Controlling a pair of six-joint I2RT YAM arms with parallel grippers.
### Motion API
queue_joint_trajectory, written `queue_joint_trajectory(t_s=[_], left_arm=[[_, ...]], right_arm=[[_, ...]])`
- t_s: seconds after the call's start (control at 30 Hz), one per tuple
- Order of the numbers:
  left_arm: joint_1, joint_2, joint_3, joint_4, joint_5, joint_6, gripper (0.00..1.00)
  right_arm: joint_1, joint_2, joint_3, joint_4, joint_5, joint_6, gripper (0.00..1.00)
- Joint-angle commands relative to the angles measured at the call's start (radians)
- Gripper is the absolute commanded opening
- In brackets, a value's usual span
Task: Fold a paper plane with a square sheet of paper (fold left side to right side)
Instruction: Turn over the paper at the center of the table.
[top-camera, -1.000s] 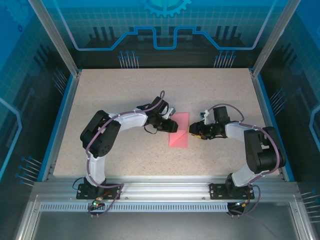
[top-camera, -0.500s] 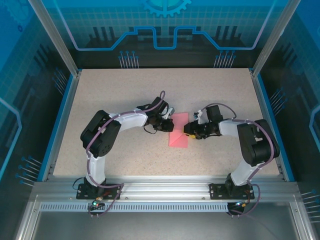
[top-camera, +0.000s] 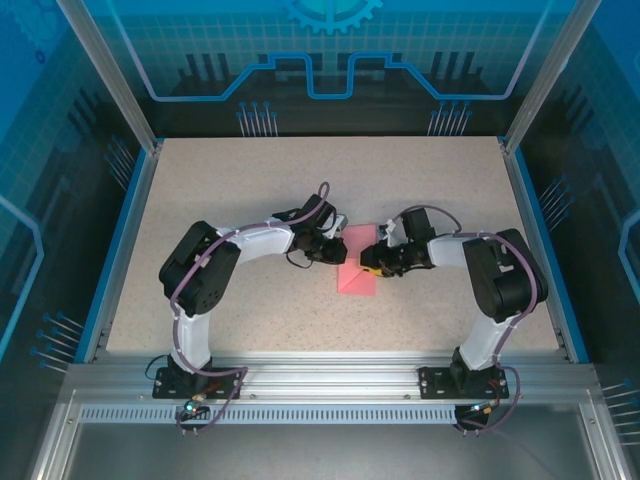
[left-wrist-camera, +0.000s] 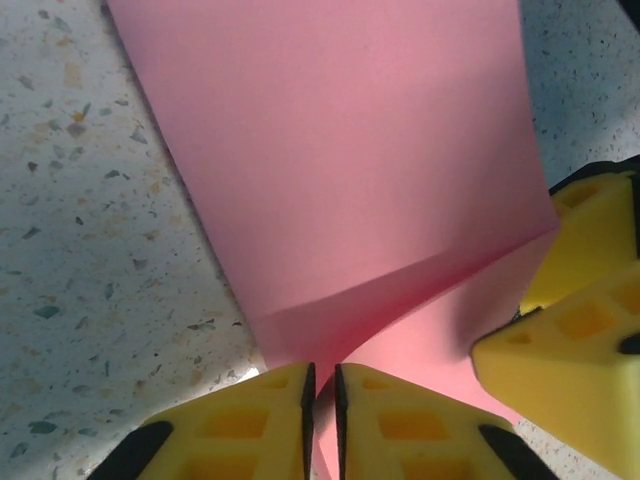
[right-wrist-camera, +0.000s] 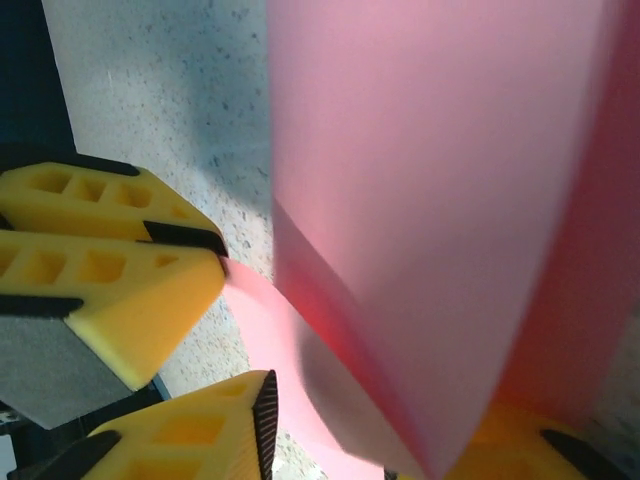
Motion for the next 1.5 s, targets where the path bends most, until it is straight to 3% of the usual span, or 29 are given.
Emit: queue_joint_trajectory(t_s=[0.0,0.17,0.37,0.57,0.93,1.3,1.47], left_arm=[[0.006,-0.064,-0.021,0.002,-0.006,-0.012,0.21],[0.045,-0.157,-0.082,0.071,0.014,-0.078,0.39],[0.126,-0.358,-0.173,0.206,0.08,-0.2,0.78],[0.201,-0.51,-0.195,0.323,0.211,-0.28,0.99],[0.203,-0.512,-0.135,0.558,0.485,-0.367,0.99],[0.157,-0.426,-0.115,0.704,0.568,-0.411,0.99],[0.156,-0.428,-0.116,0.729,0.56,-0.427,0.83]], right_arm=[[0.015,0.017,0.025,0.044,-0.027,0.027,0.24],[-0.007,-0.039,0.03,0.049,-0.027,0.01,0.04],[-0.097,-0.199,0.036,0.062,-0.084,-0.052,0.03],[-0.198,-0.371,0.09,0.056,-0.167,-0.094,0.04],[-0.16,-0.49,0.268,0.055,-0.348,-0.123,0.05],[-0.04,-0.447,0.343,0.1,-0.387,-0.097,0.05],[-0.033,-0.447,0.349,0.058,-0.362,-0.121,0.06]])
